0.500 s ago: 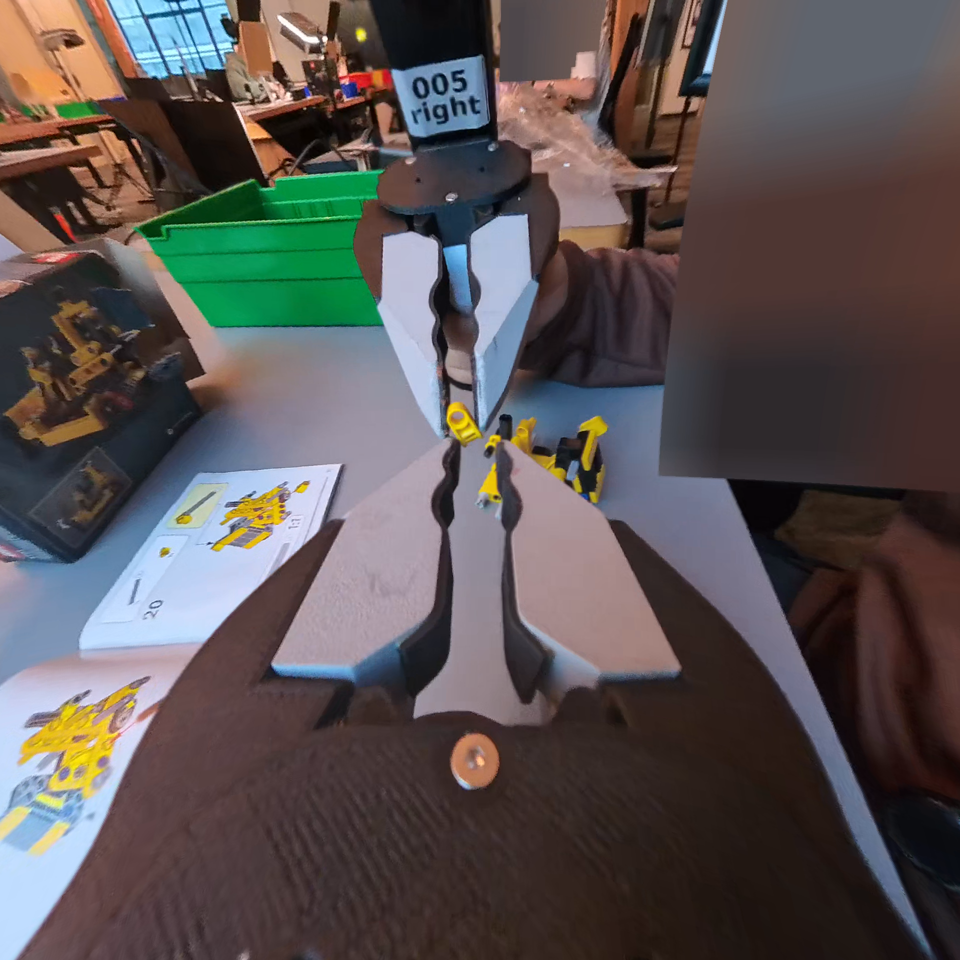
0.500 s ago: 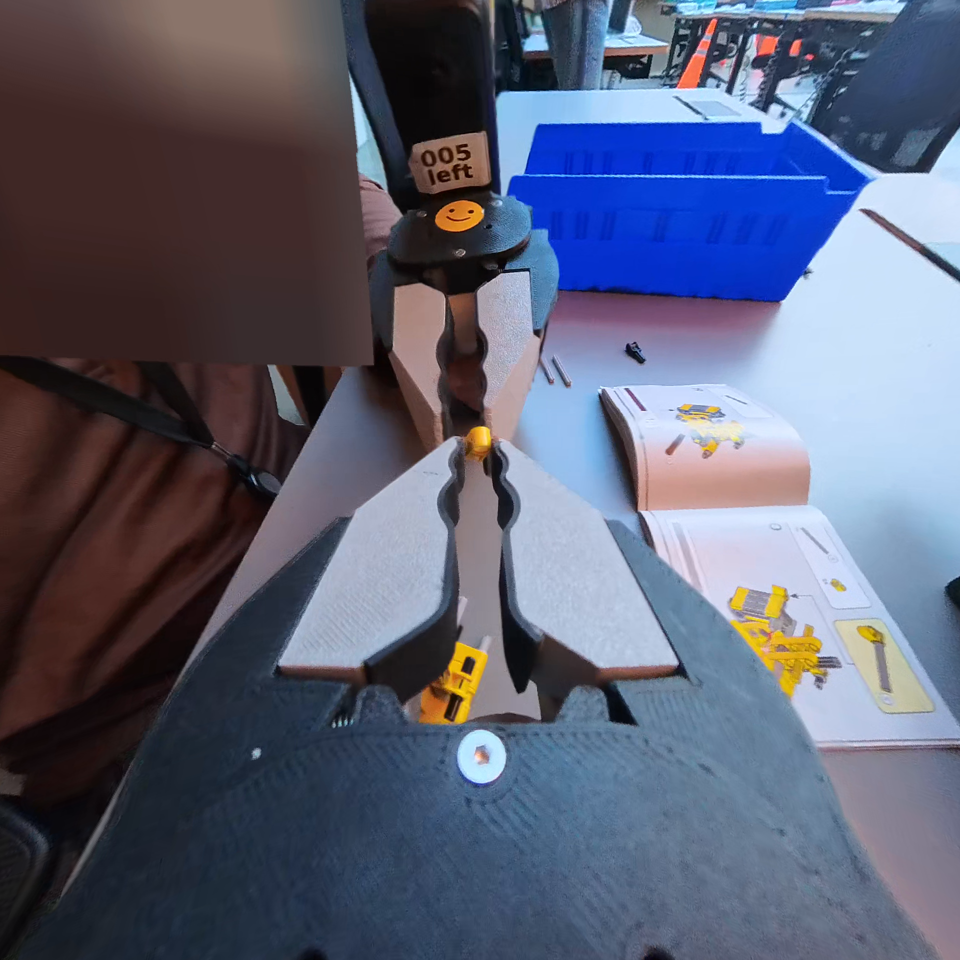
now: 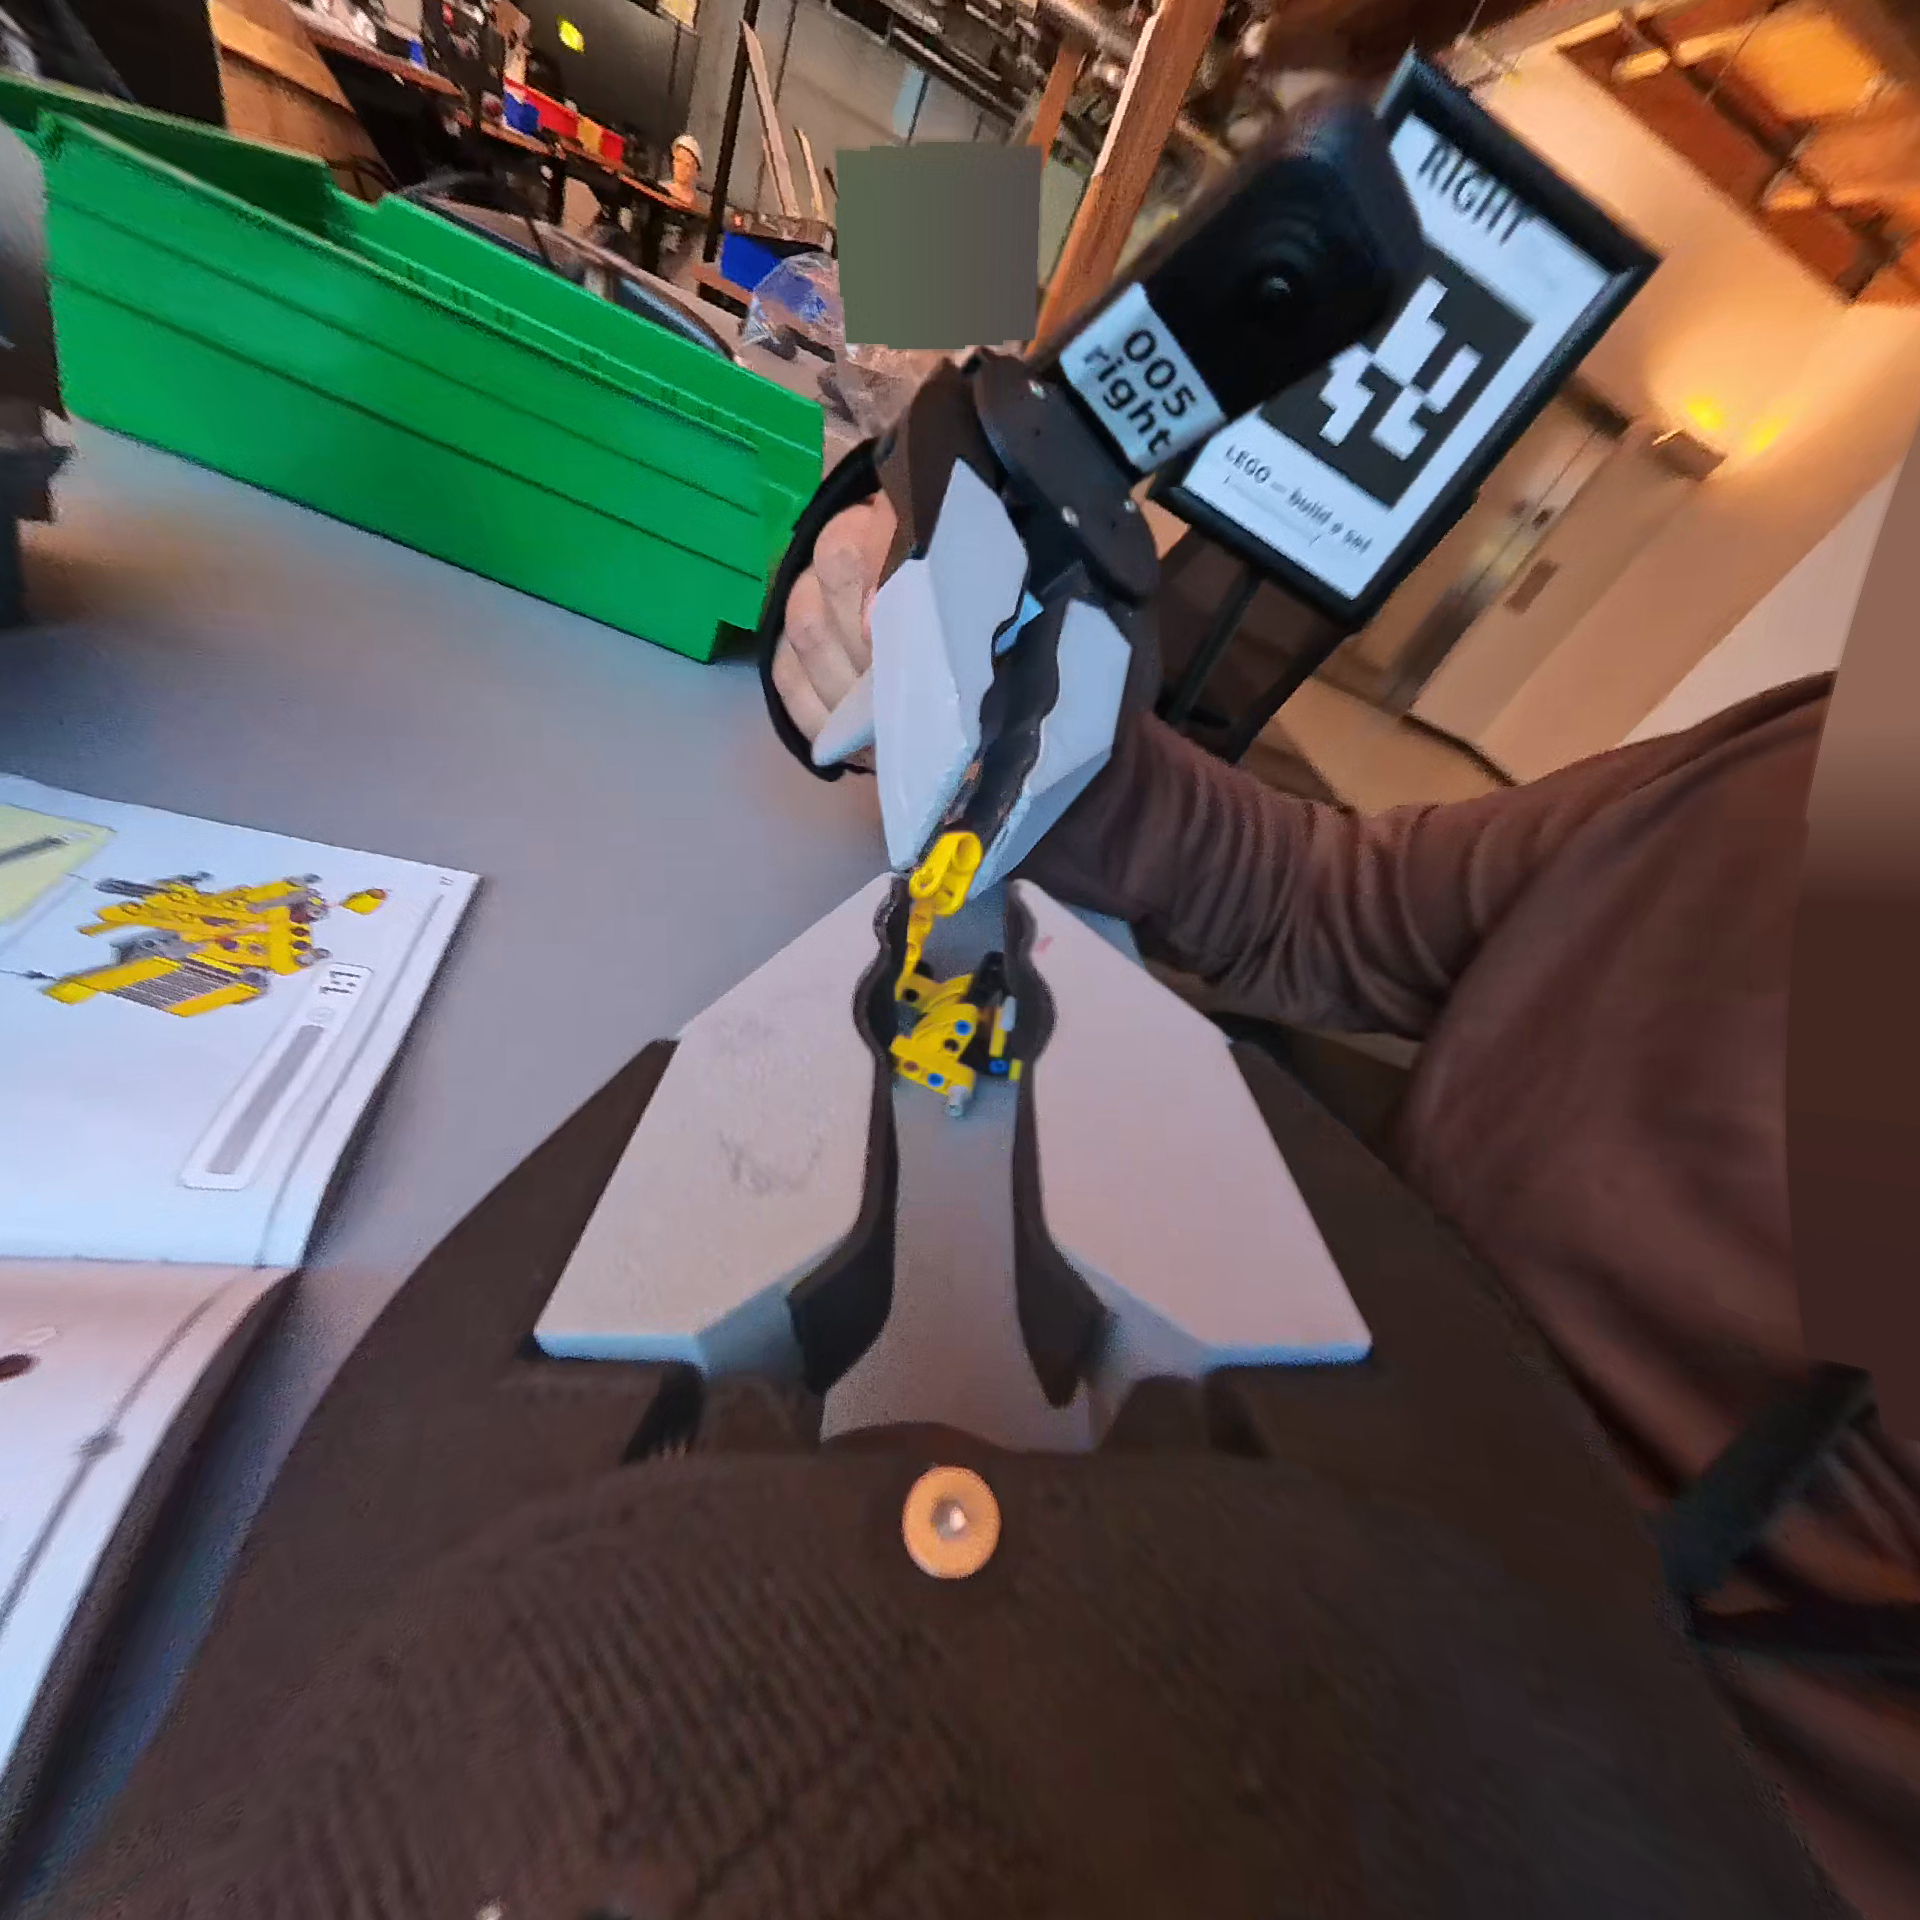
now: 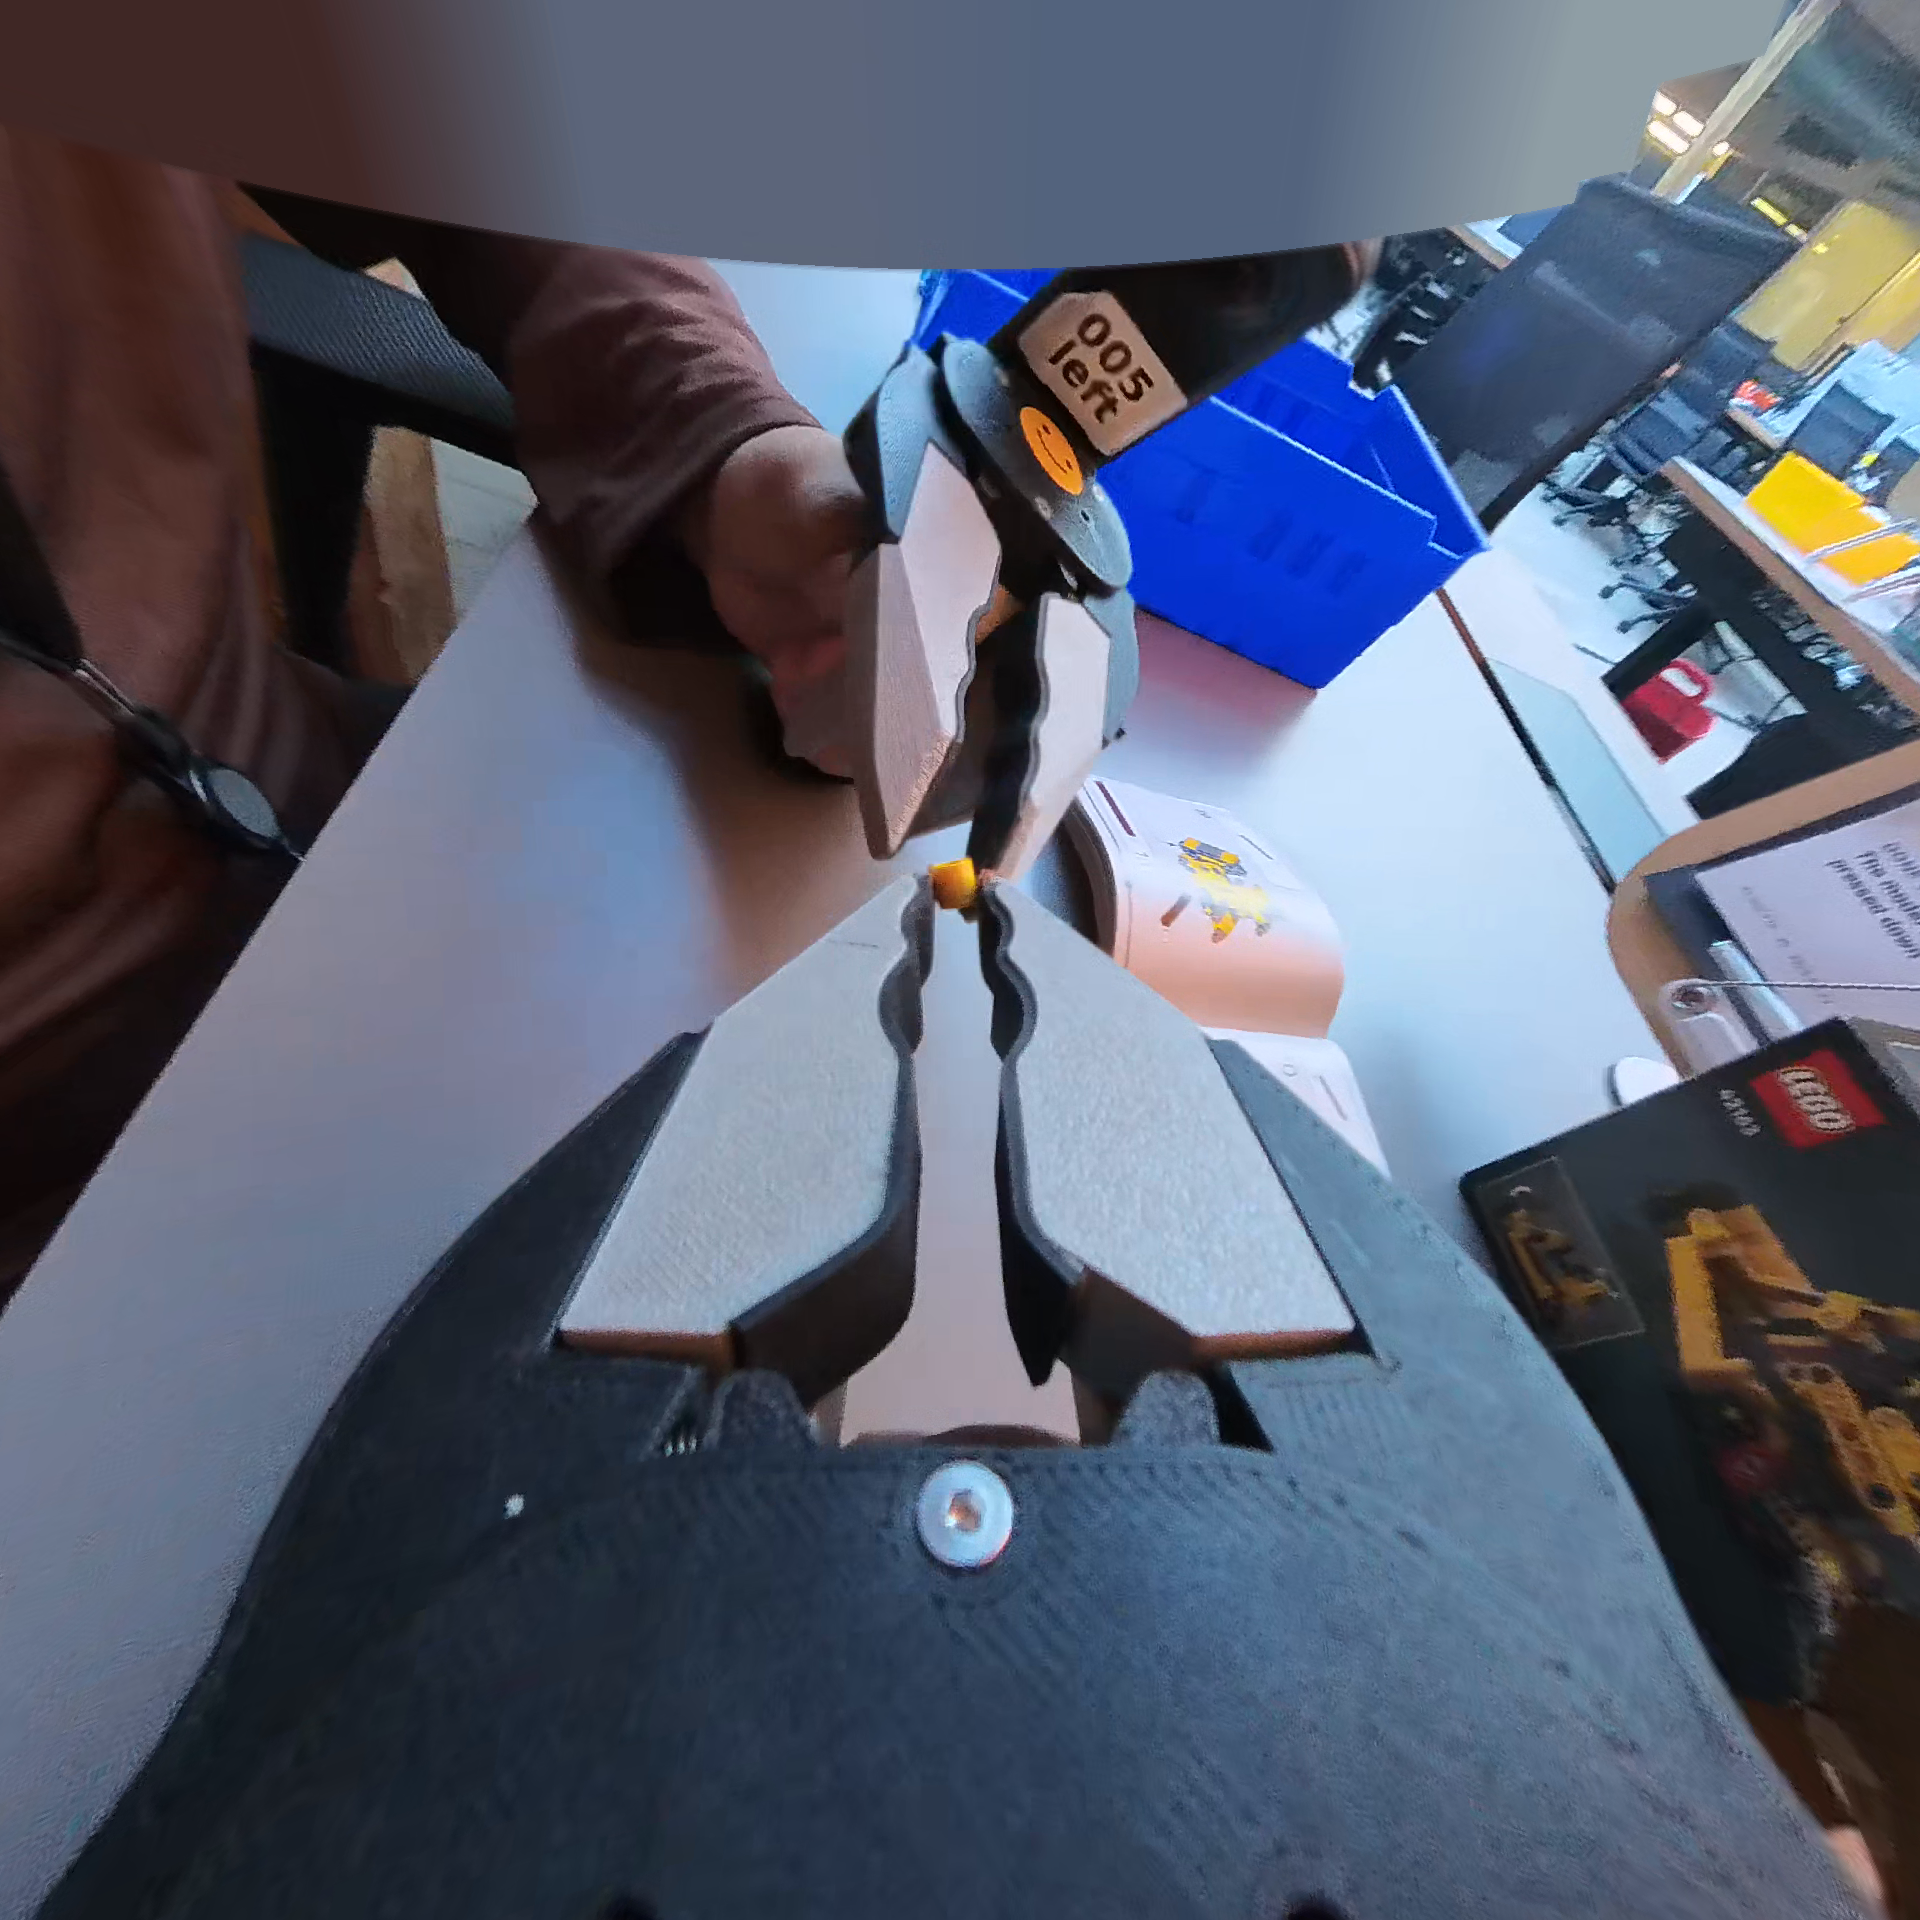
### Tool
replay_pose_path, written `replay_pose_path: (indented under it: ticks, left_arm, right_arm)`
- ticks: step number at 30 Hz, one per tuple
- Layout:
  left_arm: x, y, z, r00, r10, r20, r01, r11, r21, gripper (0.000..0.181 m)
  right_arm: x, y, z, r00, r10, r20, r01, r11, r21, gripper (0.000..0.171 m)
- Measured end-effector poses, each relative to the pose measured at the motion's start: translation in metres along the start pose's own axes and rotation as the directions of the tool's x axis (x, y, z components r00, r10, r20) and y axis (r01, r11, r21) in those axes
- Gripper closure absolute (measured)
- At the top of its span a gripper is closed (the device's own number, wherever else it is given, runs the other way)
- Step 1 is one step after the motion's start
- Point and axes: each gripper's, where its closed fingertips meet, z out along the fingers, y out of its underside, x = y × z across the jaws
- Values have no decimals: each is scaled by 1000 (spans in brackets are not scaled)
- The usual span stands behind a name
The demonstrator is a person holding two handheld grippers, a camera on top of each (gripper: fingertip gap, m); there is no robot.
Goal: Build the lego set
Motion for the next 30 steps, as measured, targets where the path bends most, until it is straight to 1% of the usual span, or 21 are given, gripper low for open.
replay_pose_path:
  ticks: [3,5,8,11,13,18,21,24,26,28,29,30]
  left_arm:
    - [0,2,2,991,-125,-47,125,992,-3,160]
    - [-3,4,2,983,-175,-51,175,985,-9,166]
    - [-6,5,0,972,-227,-60,227,974,-14,167]
    - [-5,5,-1,967,-241,-80,241,970,-12,170]
    - [-6,4,-2,969,-233,-79,233,972,-10,176]
    - [-6,5,-2,968,-236,-81,235,972,-17,177]
    - [-7,5,-2,976,-208,-60,206,978,-37,177]
    - [-14,-10,-19,995,-97,31,99,993,-66,177]
    - [-23,-33,-49,990,8,141,1,998,-63,176]
    - [-40,-56,-87,940,136,313,-127,991,-51,177]
    - [-50,-62,-101,901,196,387,-188,980,-61,177]
    - [-60,-59,-109,875,228,427,-208,974,-94,177]
  right_arm:
    - [1,3,4,996,-74,-42,73,997,-35,166]
    - [0,4,6,991,-120,-59,116,991,-58,166]
    - [1,7,9,981,-174,-86,165,981,-99,166]
    - [1,6,10,979,-184,-92,174,979,-103,166]
    - [2,7,9,980,-175,-94,165,980,-109,165]
    - [2,8,9,983,-161,-88,152,983,-104,165]
    - [2,8,9,986,-143,-82,135,986,-98,165]
    - [9,15,7,988,-113,-101,100,987,-126,164]
    - [18,19,2,985,-96,-142,77,988,-134,164]
    - [26,17,-5,983,-62,-173,45,993,-105,163]
    - [29,16,-9,982,-37,-187,21,996,-86,161]
    - [33,15,-13,979,-5,-202,-8,998,-64,159]
